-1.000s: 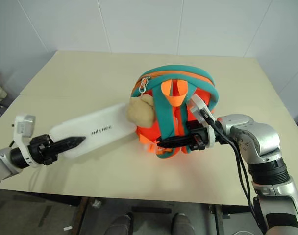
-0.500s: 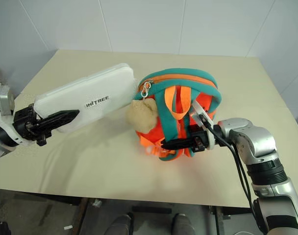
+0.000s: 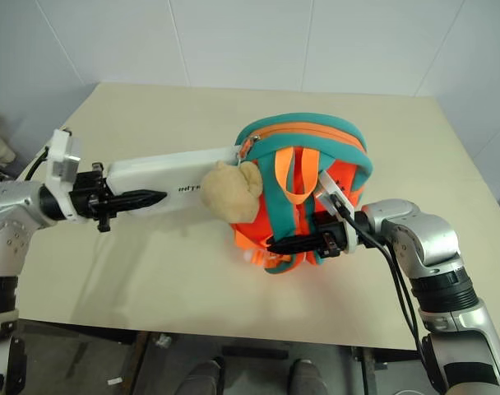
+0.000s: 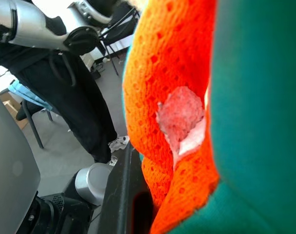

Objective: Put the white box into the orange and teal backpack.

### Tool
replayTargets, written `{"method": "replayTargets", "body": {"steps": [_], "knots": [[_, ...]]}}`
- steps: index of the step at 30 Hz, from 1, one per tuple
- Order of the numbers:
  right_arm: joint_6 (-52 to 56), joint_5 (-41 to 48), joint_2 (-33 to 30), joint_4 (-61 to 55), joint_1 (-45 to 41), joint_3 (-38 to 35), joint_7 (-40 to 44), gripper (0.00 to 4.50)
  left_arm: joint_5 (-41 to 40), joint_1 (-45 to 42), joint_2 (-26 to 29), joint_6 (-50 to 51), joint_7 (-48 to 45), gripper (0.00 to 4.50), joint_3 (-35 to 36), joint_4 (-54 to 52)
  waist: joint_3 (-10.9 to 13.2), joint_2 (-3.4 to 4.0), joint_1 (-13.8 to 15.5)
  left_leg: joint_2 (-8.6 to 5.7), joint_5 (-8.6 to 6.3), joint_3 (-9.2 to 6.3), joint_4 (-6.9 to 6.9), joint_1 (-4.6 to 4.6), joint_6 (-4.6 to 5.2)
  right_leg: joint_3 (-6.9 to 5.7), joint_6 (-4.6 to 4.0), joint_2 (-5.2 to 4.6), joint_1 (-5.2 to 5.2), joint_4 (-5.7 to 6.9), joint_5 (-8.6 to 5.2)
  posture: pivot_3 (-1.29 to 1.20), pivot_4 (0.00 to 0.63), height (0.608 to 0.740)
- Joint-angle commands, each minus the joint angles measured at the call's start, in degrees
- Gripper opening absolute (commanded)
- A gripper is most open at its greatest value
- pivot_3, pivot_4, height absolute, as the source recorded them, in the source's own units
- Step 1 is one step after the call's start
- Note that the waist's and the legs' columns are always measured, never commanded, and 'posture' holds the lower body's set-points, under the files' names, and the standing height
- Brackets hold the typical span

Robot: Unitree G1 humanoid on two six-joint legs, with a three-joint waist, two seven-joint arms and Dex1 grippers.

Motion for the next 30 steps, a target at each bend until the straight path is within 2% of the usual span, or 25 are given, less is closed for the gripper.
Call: {"method": "replayTargets", "body": {"steps": [1, 3, 6, 8, 15, 22, 23, 30], "knots": [[0.3, 1.4, 0.5, -2.1, -1.3, -0.2, 0.5, 0.27, 7.7, -6.7, -2.4, -6.6, -1.2, 1.21, -6.9, 4.3, 0.0, 0.00, 0.0, 0.00, 0.00, 0.00, 0.00, 0.01, 0.00, 0.00, 0.01, 0.00, 0.00, 0.03, -0.01, 0.00, 0.150, 0.740], [-0.3, 0.8, 0.7, -2.0, -1.4, 0.4, 0.8, 0.27, 9.9, -10.6, -5.4, -7.1, -1.2, 1.21, -10.3, 6.4, 0.0, -0.01, 0.2, 0.00, 0.01, 0.00, 0.04, 0.01, -0.01, 0.00, 0.02, 0.01, 0.02, 0.04, 0.00, 0.00, 0.150, 0.740], [-1.0, 0.3, 0.7, -1.8, -1.8, 0.8, 1.3, 0.27, 18.9, -15.7, -8.1, -8.5, 1.2, 1.21, -17.8, 10.9, 0.0, -0.03, 0.1, -0.02, 0.01, 0.00, 0.19, -0.03, 0.00, 0.02, 0.10, 0.01, 0.08, 0.03, 0.04, 0.00, 0.150, 0.740], [-1.1, 0.3, 1.0, -1.6, -2.1, 0.7, 0.9, 0.27, 20.7, -17.9, -10.4, -10.3, 1.0, 1.21, -19.6, 13.6, 0.0, -0.03, 0.1, -0.02, 0.01, 0.00, 0.22, -0.02, 0.00, 0.02, 0.13, 0.01, 0.09, 0.04, 0.06, 0.00, 0.150, 0.740], [-1.5, 0.1, 2.4, -3.2, -1.3, 0.8, -0.9, 0.27, 21.9, -25.4, -22.0, -17.2, 0.2, 1.21, -19.9, 27.3, 0.0, -0.02, 0.0, -0.02, 0.02, 0.01, 0.29, 0.02, 0.02, 0.05, 0.15, 0.02, 0.12, 0.10, 0.07, 0.00, 0.150, 0.740], [-1.3, 0.8, 3.7, -5.0, -0.3, 0.4, -3.0, 0.27, 23.4, -29.2, -27.6, -21.7, 3.4, 1.21, -17.8, 37.0, 0.0, -0.02, 0.1, -0.03, 0.04, 0.01, 0.33, -0.01, -0.02, 0.06, 0.19, 0.02, 0.10, 0.09, 0.06, 0.00, 0.150, 0.740], [-1.3, 0.8, 3.8, -5.3, -0.1, 0.4, -3.2, 0.27, 23.5, -29.5, -27.9, -21.7, 3.7, 1.92, -17.4, 37.4, 0.0, -0.02, 0.1, -0.03, 0.04, 0.01, 0.35, -0.01, -0.02, 0.06, 0.21, 0.02, 0.11, 0.10, 0.07, 0.00, 0.150, 0.740], [-1.2, 1.0, 4.2, -6.3, 0.8, 0.3, -4.0, 0.27, 22.1, -28.3, -26.1, -21.8, 4.4, 3.96, -14.0, 34.3, 0.0, -0.02, 0.0, -0.03, 0.04, 0.01, 0.37, -0.02, -0.01, 0.06, 0.23, 0.02, 0.10, 0.12, 0.08, 0.00, 0.150, 0.740]]}}
